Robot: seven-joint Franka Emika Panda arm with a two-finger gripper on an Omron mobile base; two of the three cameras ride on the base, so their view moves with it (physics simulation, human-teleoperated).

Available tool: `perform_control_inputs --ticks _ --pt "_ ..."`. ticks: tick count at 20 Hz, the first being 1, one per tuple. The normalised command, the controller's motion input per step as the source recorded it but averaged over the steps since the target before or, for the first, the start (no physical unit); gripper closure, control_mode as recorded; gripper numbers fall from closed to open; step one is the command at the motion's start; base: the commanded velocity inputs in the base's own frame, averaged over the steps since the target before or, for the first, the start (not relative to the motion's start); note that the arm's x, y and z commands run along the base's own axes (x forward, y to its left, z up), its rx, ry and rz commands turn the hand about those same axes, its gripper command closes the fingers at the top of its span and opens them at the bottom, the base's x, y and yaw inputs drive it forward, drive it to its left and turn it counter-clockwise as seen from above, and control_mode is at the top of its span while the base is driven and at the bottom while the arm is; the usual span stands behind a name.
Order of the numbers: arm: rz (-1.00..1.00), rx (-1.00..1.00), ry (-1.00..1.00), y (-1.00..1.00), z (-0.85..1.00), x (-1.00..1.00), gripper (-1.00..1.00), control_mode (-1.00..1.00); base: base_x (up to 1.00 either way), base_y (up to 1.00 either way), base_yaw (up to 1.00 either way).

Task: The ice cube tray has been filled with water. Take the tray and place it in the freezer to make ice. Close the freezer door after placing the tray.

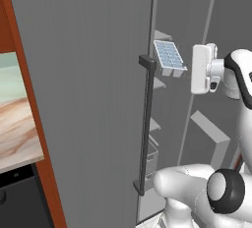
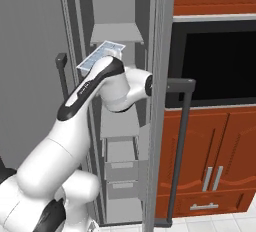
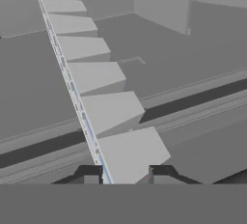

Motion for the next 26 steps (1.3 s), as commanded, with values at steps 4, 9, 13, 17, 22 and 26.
perform_control_inputs --ticks 4,9,13,17,22,26 --pt "0.00 0.00 -0.03 0.00 0.19 0.18 1.00 -1.00 0.00 0.00 0.00" --pt "0.00 0.00 -0.01 0.00 0.16 0.23 1.00 -1.00 0.00 0.00 0.00" --pt "-0.01 0.00 0.00 0.02 0.12 0.36 1.00 -1.00 0.00 0.00 0.00" --pt "-0.05 0.00 -0.02 0.23 0.10 0.32 1.00 -1.00 0.00 0.00 0.00" --pt "-0.05 0.00 0.00 0.02 0.23 0.61 1.00 -1.00 0.00 0.00 0.00" --pt "-0.04 0.00 0.00 0.00 0.29 0.58 1.00 -1.00 0.00 0.00 0.00"
